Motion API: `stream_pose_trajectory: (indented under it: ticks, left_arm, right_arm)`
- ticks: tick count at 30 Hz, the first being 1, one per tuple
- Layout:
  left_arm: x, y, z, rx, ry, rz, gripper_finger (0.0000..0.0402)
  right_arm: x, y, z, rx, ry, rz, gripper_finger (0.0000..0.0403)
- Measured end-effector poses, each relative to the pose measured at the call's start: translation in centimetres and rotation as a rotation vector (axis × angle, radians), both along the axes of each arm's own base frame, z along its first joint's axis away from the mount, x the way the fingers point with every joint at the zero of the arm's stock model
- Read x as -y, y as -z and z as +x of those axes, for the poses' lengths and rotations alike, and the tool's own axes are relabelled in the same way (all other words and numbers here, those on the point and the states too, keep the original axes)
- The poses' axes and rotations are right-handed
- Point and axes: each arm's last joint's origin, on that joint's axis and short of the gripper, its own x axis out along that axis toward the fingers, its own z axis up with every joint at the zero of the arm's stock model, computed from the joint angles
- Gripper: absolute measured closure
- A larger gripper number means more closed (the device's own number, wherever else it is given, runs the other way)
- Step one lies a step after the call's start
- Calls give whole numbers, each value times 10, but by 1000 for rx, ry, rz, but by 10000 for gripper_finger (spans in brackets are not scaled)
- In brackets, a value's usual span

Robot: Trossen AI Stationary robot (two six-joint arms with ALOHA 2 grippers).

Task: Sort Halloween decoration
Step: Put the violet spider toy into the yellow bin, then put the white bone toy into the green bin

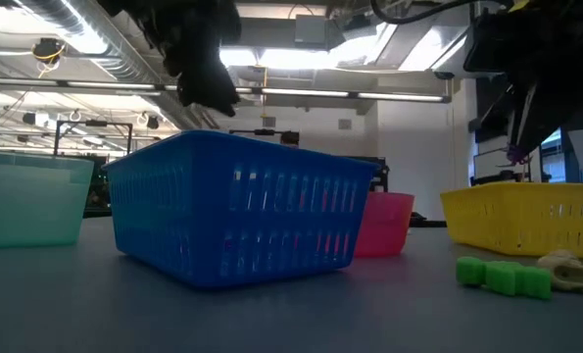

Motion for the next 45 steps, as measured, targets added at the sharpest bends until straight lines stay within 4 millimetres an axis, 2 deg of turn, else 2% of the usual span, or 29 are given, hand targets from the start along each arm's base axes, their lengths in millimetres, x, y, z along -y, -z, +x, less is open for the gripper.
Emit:
stream_pose_trajectory:
  ticks: [8, 13, 16, 22, 28, 39, 45]
  left_arm:
    - [29, -15, 12, 200, 95, 6, 217]
    - [49, -19, 13, 249, 116, 38, 217]
    - [59, -19, 11, 251, 115, 67, 217]
    - [75, -19, 8, 257, 112, 112, 217]
    - [82, -19, 6, 261, 107, 135, 217]
    - [83, -19, 6, 260, 108, 136, 217]
    - [83, -19, 6, 260, 108, 135, 217]
  right_arm:
    - [0, 0, 0, -2, -5, 5, 333]
    - [-1, 0, 0, -6, -17, 19, 328]
    - [-1, 0, 0, -8, -21, 25, 305]
    - [-1, 0, 0, -9, -20, 27, 230]
    - [-4, -3, 0, -25, -72, 104, 192]
    - [-13, -45, 13, 71, -165, 241, 189]
    - [-34, -52, 5, 70, -257, 266, 189]
